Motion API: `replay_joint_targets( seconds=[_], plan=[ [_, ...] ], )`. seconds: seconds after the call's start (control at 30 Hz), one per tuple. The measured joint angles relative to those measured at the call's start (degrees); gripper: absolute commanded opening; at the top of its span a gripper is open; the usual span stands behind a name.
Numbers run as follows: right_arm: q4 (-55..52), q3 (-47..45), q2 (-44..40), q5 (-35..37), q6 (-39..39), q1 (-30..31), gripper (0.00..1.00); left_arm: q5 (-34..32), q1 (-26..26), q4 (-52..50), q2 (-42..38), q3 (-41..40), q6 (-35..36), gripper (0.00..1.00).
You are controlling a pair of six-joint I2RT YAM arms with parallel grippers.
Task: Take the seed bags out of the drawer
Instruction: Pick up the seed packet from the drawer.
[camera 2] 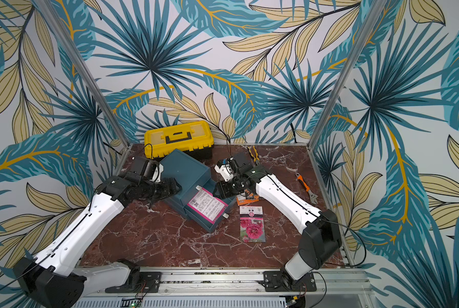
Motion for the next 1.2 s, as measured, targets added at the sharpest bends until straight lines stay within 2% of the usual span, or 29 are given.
replay_joint_targets(
  seconds=[0.5, 1.2],
  plan=[
    [3.50, -1.22, 4.79, 7.41, -0.35, 2.01, 0.59, -0.31, 0.00, -1.01, -0.63, 0.00, 0.00, 0.81],
    [7.48, -1.36, 10.32, 8.59, 0.24, 2.64, 0.60, -0.50, 0.00, -1.05, -0.63, 0.00, 0.00, 0.81]
  ],
)
